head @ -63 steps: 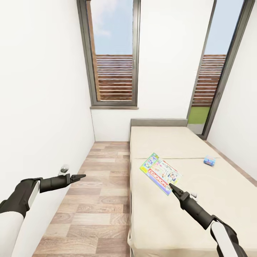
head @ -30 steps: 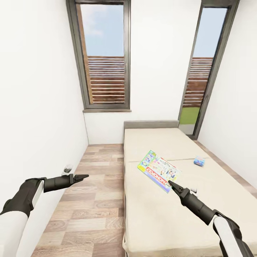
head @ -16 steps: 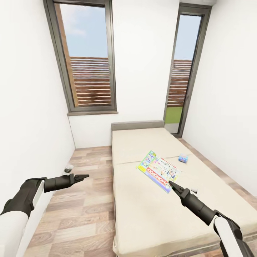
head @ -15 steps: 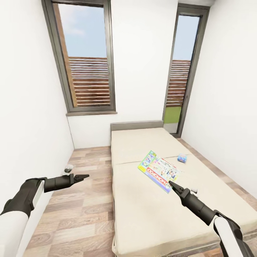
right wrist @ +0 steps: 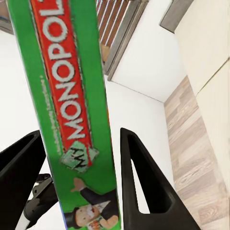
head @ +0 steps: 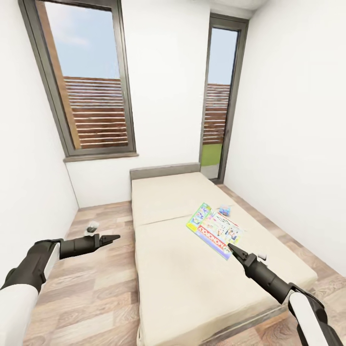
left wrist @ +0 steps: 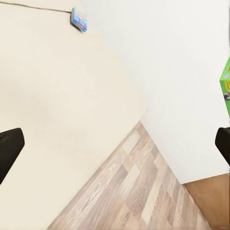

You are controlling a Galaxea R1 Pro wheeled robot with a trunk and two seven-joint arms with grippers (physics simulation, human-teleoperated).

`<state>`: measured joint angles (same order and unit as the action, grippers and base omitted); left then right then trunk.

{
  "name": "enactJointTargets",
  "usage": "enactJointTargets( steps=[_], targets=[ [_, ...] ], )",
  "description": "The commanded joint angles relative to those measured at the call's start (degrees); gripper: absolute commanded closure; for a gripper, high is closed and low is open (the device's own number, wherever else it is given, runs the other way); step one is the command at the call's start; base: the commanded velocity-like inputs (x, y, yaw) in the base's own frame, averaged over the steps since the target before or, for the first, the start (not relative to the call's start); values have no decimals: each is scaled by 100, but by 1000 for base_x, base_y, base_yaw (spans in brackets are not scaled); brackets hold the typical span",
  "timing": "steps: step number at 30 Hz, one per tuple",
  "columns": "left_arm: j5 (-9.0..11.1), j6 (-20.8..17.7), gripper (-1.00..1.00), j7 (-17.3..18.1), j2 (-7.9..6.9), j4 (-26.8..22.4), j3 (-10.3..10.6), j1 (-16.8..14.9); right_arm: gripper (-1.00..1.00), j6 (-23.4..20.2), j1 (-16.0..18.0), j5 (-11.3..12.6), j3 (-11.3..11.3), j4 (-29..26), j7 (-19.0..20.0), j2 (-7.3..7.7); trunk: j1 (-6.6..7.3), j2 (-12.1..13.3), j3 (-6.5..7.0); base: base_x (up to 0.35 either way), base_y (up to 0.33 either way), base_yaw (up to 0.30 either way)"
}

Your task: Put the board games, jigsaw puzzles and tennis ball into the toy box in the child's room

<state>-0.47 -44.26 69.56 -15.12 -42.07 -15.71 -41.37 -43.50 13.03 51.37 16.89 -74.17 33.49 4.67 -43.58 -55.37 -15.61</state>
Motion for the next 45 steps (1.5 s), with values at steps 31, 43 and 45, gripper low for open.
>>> enactJointTargets(
  steps=[31,43,45],
  targets=[
    [-5,-5,-100,41,-1,-3,-10,-1,100,-45,-19,66,25,8,9,7,264,478,298,17,-17,-269],
    [-3,-4,-100,40,0,-3,-11,-3,100,-47,-28,74,25,8,17,7,264,478,332,86,-84,-270],
    [-1,-7,-100,45,-2,-3,-11,-3,100,-49,-28,74,25,8,17,7,264,478,338,3,-3,-272]
  ],
)
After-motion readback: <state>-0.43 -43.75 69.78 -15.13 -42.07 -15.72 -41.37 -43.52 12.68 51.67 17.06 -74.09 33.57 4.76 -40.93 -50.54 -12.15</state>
